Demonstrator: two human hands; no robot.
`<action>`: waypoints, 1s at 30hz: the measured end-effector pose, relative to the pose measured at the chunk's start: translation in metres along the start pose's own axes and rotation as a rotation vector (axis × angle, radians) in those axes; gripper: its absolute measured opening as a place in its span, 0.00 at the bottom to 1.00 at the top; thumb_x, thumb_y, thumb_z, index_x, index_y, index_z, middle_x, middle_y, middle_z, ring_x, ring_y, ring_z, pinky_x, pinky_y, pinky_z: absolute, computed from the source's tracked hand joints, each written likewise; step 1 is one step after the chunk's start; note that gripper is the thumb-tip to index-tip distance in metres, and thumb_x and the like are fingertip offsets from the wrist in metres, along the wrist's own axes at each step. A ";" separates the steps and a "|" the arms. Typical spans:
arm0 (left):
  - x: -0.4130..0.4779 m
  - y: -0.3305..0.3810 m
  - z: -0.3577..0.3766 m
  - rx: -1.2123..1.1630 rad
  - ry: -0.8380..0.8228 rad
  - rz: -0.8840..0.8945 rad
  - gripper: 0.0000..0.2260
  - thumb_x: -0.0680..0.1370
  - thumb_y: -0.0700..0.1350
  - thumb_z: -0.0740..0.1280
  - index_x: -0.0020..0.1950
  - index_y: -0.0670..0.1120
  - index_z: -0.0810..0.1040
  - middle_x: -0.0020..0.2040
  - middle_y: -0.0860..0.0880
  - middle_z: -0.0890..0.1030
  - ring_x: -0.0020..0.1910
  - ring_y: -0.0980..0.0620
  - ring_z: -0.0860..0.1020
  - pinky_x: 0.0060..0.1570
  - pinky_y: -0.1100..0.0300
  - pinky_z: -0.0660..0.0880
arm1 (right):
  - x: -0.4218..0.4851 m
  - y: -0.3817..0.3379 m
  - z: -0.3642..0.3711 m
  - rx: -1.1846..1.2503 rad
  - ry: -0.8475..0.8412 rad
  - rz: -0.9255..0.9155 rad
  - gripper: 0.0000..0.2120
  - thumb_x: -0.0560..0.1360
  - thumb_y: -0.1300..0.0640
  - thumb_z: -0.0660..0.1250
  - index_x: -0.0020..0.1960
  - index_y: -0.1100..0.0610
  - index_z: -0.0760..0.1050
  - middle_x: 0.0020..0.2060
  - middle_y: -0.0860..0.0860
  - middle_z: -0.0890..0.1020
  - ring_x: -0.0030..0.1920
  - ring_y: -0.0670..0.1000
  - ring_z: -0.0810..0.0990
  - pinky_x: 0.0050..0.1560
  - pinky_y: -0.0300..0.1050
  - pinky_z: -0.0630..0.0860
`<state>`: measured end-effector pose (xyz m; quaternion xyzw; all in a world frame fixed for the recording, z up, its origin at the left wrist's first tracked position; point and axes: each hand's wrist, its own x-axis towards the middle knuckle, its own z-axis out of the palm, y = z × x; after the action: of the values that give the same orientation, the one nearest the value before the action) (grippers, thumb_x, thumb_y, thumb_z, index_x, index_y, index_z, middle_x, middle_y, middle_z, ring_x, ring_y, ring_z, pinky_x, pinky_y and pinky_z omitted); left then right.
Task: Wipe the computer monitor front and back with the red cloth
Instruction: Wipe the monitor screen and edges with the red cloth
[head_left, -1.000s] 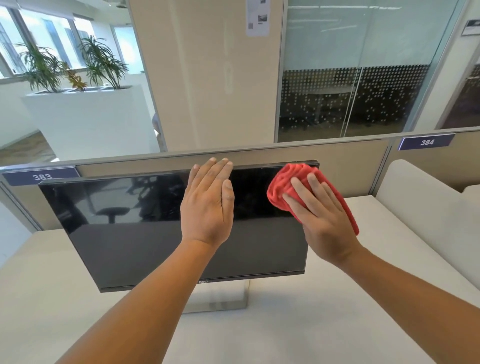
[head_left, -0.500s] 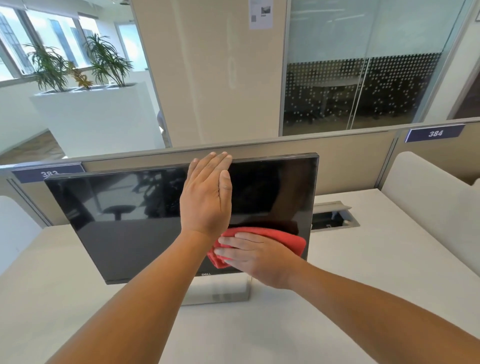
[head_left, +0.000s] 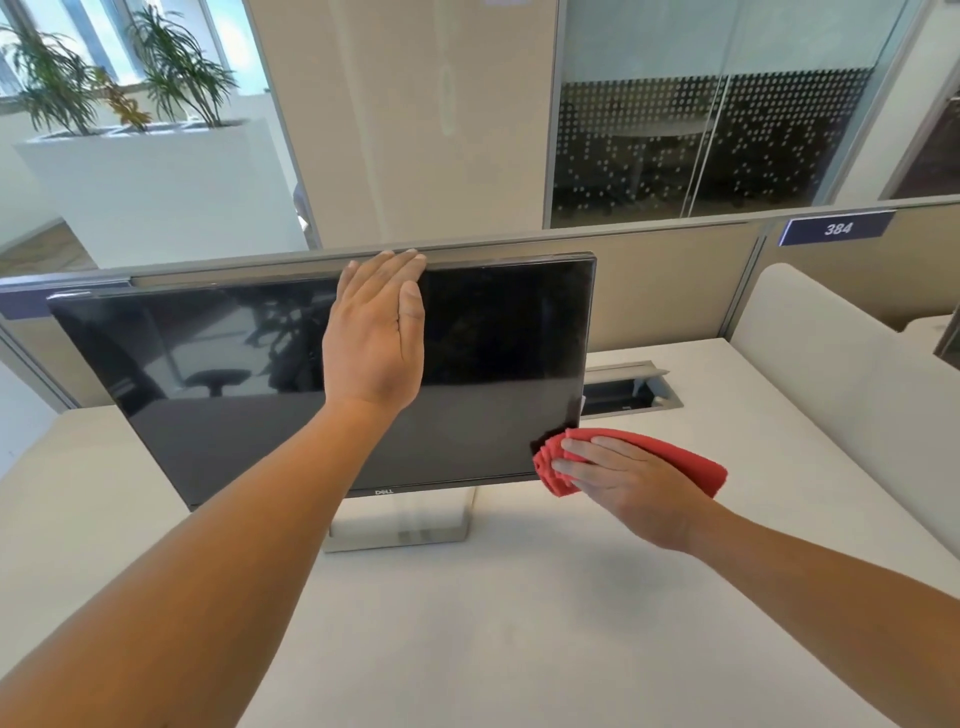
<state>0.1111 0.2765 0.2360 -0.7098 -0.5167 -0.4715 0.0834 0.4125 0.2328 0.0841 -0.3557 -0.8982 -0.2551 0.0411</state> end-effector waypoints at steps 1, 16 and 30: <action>0.000 0.000 0.000 -0.002 -0.001 -0.002 0.23 0.84 0.49 0.47 0.69 0.45 0.76 0.68 0.49 0.77 0.72 0.50 0.69 0.76 0.52 0.57 | 0.004 0.004 -0.004 0.006 0.050 0.002 0.30 0.72 0.64 0.75 0.72 0.57 0.72 0.69 0.51 0.76 0.72 0.55 0.71 0.75 0.51 0.56; 0.001 -0.001 -0.004 0.013 -0.058 -0.027 0.21 0.86 0.48 0.48 0.71 0.47 0.74 0.70 0.51 0.75 0.74 0.53 0.66 0.77 0.52 0.56 | 0.097 0.072 -0.071 0.014 0.652 0.172 0.18 0.84 0.66 0.57 0.72 0.58 0.72 0.73 0.56 0.69 0.76 0.61 0.64 0.76 0.57 0.61; -0.001 -0.002 -0.007 0.026 -0.062 -0.006 0.20 0.86 0.47 0.49 0.71 0.46 0.75 0.69 0.50 0.76 0.73 0.52 0.68 0.76 0.54 0.57 | 0.010 -0.039 0.041 0.197 -0.065 -0.060 0.35 0.65 0.63 0.80 0.69 0.50 0.75 0.70 0.45 0.75 0.72 0.49 0.71 0.77 0.46 0.52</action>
<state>0.1055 0.2725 0.2381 -0.7214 -0.5271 -0.4428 0.0750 0.3834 0.2350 0.0343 -0.3310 -0.9300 -0.1552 0.0390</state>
